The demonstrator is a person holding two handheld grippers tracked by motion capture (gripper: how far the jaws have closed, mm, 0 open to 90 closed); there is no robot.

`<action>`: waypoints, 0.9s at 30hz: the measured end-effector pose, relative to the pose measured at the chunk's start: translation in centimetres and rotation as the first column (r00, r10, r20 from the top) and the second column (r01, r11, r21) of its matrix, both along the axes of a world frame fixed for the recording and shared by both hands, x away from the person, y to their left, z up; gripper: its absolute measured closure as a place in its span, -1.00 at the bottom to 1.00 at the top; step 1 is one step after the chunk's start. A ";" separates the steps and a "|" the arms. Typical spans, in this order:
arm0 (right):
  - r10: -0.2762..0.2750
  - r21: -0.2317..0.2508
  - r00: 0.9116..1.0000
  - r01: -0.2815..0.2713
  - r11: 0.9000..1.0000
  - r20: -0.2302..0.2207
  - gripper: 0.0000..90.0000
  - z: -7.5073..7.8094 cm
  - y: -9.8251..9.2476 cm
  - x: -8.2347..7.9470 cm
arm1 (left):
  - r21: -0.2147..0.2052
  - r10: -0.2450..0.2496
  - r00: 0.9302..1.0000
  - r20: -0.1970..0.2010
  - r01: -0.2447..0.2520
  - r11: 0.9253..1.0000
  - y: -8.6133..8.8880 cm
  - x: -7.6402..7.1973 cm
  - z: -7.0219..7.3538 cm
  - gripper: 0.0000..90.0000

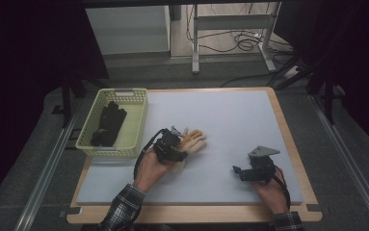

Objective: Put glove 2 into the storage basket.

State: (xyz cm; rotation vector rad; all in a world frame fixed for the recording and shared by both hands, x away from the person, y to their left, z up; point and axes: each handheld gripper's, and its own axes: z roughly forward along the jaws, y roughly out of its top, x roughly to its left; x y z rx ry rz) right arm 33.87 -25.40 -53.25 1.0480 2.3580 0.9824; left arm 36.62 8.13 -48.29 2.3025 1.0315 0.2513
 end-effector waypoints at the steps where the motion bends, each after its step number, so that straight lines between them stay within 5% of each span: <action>1: 0.001 0.000 1.000 -0.001 1.000 0.001 -0.64 0.0 0.0 0.0 | -0.003 0.006 1.000 0.002 -0.006 1.000 0.1 0.1 0.2 0.14; 14: 0.002 -0.001 1.000 -0.002 1.000 0.003 -0.64 0.0 0.0 0.0 | 0.005 0.063 0.998 0.030 -0.063 0.998 2.6 1.6 3.8 0.14; 27: 0.002 -0.001 1.000 -0.002 1.000 0.002 -0.64 0.0 0.0 0.0 | 0.003 0.166 0.984 0.056 -0.167 0.986 6.8 3.2 6.3 0.14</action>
